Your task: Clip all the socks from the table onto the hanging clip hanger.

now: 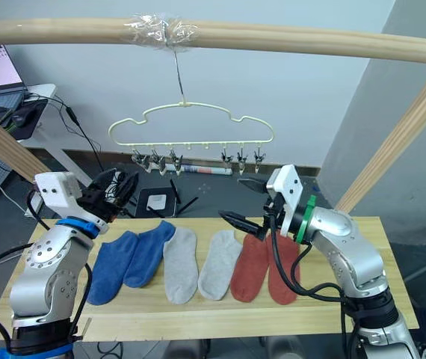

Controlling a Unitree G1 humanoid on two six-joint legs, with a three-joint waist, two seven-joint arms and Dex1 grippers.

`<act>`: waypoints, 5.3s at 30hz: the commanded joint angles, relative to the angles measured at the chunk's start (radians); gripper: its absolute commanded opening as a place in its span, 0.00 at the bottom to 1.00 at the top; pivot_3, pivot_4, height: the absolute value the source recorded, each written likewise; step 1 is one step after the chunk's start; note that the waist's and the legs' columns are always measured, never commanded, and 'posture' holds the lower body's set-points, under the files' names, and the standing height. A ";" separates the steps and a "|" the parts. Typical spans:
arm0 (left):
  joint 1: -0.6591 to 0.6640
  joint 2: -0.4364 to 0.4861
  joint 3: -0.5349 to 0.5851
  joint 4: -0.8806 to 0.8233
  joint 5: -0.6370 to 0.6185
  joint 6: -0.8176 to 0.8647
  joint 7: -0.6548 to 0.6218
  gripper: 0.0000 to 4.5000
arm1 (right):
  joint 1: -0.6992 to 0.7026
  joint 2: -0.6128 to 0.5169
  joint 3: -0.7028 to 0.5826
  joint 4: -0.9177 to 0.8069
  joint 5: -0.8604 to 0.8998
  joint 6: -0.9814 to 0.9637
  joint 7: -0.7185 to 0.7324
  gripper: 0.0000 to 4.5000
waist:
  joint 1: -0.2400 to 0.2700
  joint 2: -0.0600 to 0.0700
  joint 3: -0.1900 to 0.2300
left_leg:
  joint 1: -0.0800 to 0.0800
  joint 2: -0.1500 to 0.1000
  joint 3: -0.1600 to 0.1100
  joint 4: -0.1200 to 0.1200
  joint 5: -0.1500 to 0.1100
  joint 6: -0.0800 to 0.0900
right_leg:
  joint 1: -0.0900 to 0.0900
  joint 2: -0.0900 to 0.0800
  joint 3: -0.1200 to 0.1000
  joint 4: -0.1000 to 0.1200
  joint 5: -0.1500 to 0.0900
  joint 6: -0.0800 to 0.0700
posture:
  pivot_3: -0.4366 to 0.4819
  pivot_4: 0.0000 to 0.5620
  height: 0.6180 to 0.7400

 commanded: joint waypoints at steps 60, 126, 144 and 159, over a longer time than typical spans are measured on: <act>-0.207 -0.008 -0.031 0.155 0.027 -0.117 -0.096 0.01 | 0.044 0.008 -0.005 -0.027 0.040 0.026 -0.094 0.99 | 0.012 0.001 0.016 | -0.016 0.000 -0.018 0.002 0.001 -0.001 | -0.007 -0.002 -0.021 0.001 0.003 -0.004 | 0.57 0.44 1.00; -0.219 -0.017 0.256 0.105 -0.711 0.521 0.084 0.00 | 0.181 -0.044 0.121 0.014 -0.237 0.163 -0.105 0.00 | -0.009 0.001 0.017 | -0.013 0.001 -0.020 0.004 0.004 -0.006 | -0.004 0.000 -0.021 0.002 0.000 0.002 | 0.58 0.41 1.00; -0.140 0.054 0.238 0.015 -1.047 0.639 0.238 0.00 | -0.184 0.318 0.216 0.181 -0.228 0.229 -0.218 0.00 | 0.020 0.002 0.017 | -0.015 -0.001 -0.023 0.004 0.005 -0.011 | -0.005 -0.003 -0.024 0.001 0.003 -0.004 | 0.63 0.45 1.00; -0.118 0.083 0.209 0.017 -1.016 0.580 0.220 0.00 | -0.179 0.275 0.211 0.069 -0.164 0.337 -0.196 0.00 | 0.021 0.002 0.018 | -0.015 0.000 -0.022 0.002 0.004 -0.009 | -0.006 -0.003 -0.024 0.001 0.002 -0.003 | 0.62 0.47 1.00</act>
